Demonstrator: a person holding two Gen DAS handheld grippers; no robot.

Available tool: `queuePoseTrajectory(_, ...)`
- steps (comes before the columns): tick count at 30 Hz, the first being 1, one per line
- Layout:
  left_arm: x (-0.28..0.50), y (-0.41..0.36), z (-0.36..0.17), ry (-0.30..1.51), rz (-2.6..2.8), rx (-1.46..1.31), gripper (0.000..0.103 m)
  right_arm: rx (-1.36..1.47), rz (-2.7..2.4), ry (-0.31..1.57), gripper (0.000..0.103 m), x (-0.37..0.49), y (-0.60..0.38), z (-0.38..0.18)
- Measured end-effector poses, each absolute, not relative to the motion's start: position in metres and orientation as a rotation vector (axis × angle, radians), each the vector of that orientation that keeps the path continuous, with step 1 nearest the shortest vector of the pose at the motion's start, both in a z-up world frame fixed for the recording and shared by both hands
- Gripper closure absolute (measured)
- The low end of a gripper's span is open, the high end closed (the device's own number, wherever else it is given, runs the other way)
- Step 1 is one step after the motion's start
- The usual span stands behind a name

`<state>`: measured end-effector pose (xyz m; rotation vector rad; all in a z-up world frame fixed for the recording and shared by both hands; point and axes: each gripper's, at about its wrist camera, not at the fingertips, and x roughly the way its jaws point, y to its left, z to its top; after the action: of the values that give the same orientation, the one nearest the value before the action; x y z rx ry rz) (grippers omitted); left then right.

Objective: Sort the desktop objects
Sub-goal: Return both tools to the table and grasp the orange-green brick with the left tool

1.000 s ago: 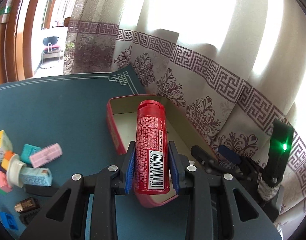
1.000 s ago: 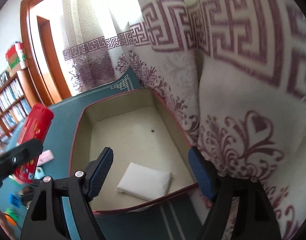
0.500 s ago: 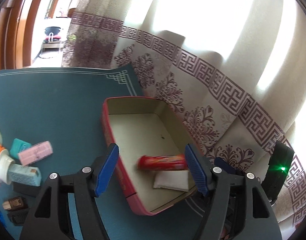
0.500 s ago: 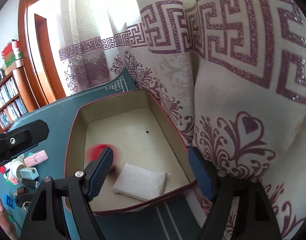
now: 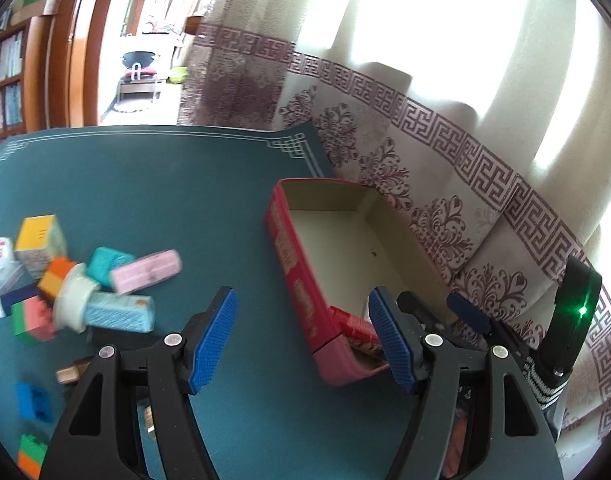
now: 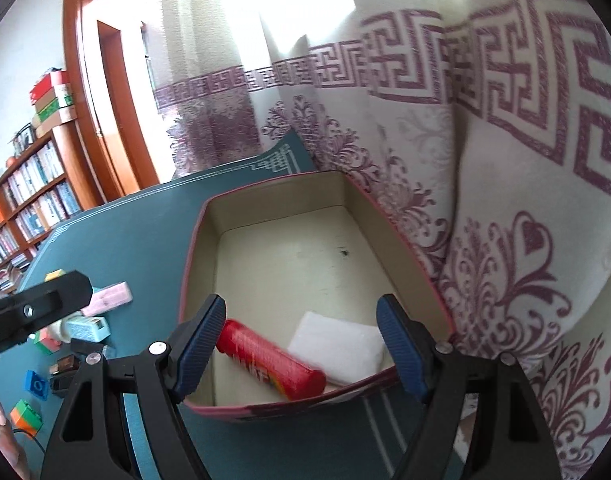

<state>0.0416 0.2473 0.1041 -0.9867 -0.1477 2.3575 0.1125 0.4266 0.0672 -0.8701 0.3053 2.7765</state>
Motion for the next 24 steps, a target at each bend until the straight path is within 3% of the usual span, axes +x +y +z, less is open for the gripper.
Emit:
queuePoseTrajectory(15, 0.069, 0.134, 0.096, -0.132, 2.548, -1.072, 0.031, -0.841, 2.924, 0.254, 0.020, 0.128, 0.381, 0.080)
queuePoseTrajectory(24, 0.075, 0.066, 0.060, -0.136, 2.645, -1.238, 0.031, -0.879, 2.993, 0.194, 0.020, 0.131, 0.350, 0.076)
